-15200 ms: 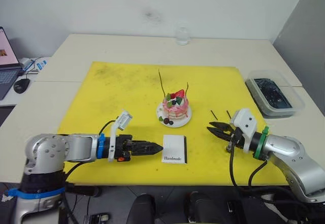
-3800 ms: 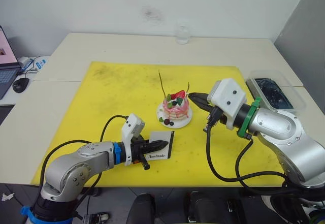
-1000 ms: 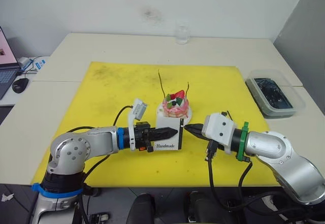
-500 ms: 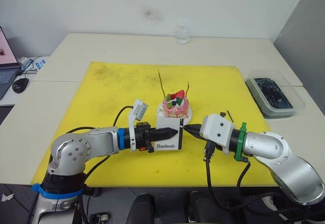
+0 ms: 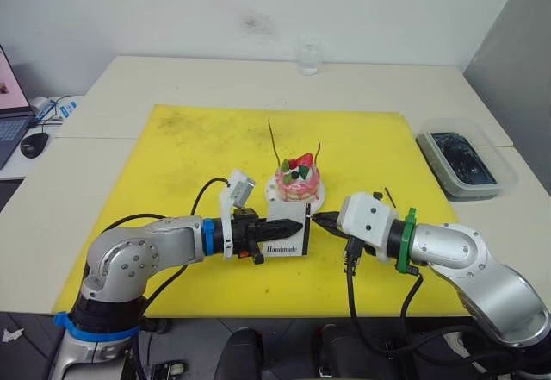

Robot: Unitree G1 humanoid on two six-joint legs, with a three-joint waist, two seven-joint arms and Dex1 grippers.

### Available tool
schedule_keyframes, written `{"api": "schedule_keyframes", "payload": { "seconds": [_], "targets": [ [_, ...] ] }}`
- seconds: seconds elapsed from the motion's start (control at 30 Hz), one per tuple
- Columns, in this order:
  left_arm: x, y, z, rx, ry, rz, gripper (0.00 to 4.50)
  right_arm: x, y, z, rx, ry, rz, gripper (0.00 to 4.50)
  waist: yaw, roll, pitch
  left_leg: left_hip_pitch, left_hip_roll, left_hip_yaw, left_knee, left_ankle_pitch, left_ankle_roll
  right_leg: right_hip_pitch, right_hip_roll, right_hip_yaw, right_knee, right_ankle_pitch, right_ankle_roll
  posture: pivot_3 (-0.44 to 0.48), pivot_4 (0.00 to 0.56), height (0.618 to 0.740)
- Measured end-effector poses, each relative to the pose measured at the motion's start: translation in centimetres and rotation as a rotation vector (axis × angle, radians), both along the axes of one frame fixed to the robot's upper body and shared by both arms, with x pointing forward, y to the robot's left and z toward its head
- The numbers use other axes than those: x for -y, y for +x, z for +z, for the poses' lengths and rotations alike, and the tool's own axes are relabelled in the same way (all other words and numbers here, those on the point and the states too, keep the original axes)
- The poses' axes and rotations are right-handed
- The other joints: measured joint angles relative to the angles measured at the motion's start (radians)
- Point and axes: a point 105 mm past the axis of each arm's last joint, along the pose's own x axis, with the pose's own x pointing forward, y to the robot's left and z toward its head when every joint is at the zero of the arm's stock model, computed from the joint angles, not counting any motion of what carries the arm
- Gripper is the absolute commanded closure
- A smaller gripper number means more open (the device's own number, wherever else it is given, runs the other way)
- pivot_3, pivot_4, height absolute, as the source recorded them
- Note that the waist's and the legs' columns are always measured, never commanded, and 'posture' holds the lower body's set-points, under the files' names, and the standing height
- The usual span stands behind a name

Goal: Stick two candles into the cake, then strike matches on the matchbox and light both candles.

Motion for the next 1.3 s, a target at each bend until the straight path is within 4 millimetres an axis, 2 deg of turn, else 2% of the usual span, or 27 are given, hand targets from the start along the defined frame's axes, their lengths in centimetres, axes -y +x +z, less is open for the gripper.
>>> {"api": "schedule_keyframes", "payload": {
  "seconds": [0.1,0.17,0.2,0.3,0.4,0.57,0.63,0.73,0.8,1.0,1.3],
  "targets": [
    [0.0,-0.2,0.0,0.037,0.018,-0.015,4.50,-0.5,0.8,0.5,0.024,0.048,-0.033,4.48,-0.002,0.000,0.000,0.000,0.000,0.001,0.000,0.000,0.000,0.000,0.000,0.001,0.000,0.000,0.000,0.000,0.150,0.740],
    [0.5,-1.3,-0.2,0.030,0.016,-0.068,4.50,-0.2,2.2,2.0,0.105,0.099,-0.119,4.48,-0.002,0.000,0.000,0.000,0.000,0.001,0.000,0.000,0.000,0.000,0.000,0.001,0.000,0.000,0.000,0.000,0.150,0.740],
    [0.7,-2.2,-0.5,0.018,0.010,-0.100,4.50,0.6,2.9,2.9,0.154,0.108,-0.175,4.48,-0.002,0.000,0.000,0.000,0.000,0.001,0.000,0.000,0.000,0.000,0.000,0.001,0.000,0.000,0.000,0.000,0.150,0.740],
    [-1.4,-3.0,-1.7,-0.028,0.064,-0.063,4.50,3.8,3.8,4.1,0.215,0.095,-0.297,4.48,0.000,0.000,0.000,0.000,0.000,0.001,-0.001,0.000,0.000,0.000,-0.001,0.000,-0.001,-0.001,0.000,0.000,0.150,0.740],
    [-2.6,-2.8,-1.5,-0.023,0.078,-0.016,4.50,4.1,3.6,4.3,0.209,0.102,-0.308,4.48,0.000,0.000,0.000,0.000,0.000,0.000,-0.001,0.000,0.000,-0.001,-0.001,0.000,0.000,-0.001,0.000,0.000,0.150,0.740],
    [-3.4,-3.2,-2.2,-0.056,0.075,0.017,4.50,2.1,2.8,6.2,0.257,0.162,-0.218,4.48,-0.005,0.001,0.000,0.001,0.001,0.001,0.000,0.000,0.000,0.000,-0.001,0.001,0.000,0.000,0.000,0.000,0.150,0.740],
    [-3.6,-3.1,-2.3,-0.055,0.081,0.025,4.50,0.7,2.8,7.5,0.299,0.175,-0.159,4.48,-0.004,0.001,0.000,0.001,0.001,0.001,0.000,0.000,0.000,0.000,-0.001,0.001,0.001,0.000,0.000,0.000,0.150,0.740],
    [-3.7,-3.0,-2.3,-0.041,0.084,0.034,4.50,-1.0,3.1,8.4,0.315,0.193,-0.099,4.48,-0.003,0.000,0.000,0.001,0.000,0.001,0.000,0.000,0.000,0.000,-0.001,0.000,0.000,0.000,0.000,0.000,0.150,0.740],
    [-3.6,-2.8,-2.3,-0.032,0.087,0.039,4.50,-2.2,3.9,8.5,0.304,0.198,-0.084,4.48,-0.002,0.001,0.000,0.001,0.000,0.001,0.000,0.000,0.000,0.000,-0.001,0.000,0.000,0.000,0.000,0.000,0.150,0.740],
    [-3.5,-2.7,-2.5,-0.020,0.089,0.043,4.50,-3.6,6.0,8.2,0.293,0.192,-0.099,4.48,-0.002,0.001,0.000,0.000,0.001,0.001,-0.001,0.000,0.000,-0.001,-0.001,0.001,0.000,-0.001,0.000,0.000,0.150,0.740],
    [-3.3,-2.6,-2.5,-0.013,0.081,0.041,4.50,-5.0,7.0,8.0,0.319,0.197,-0.083,4.48,-0.002,0.001,0.000,0.000,0.001,0.001,0.000,0.000,0.000,-0.001,-0.001,0.001,0.000,-0.001,0.000,0.000,0.150,0.740]
  ]
}}
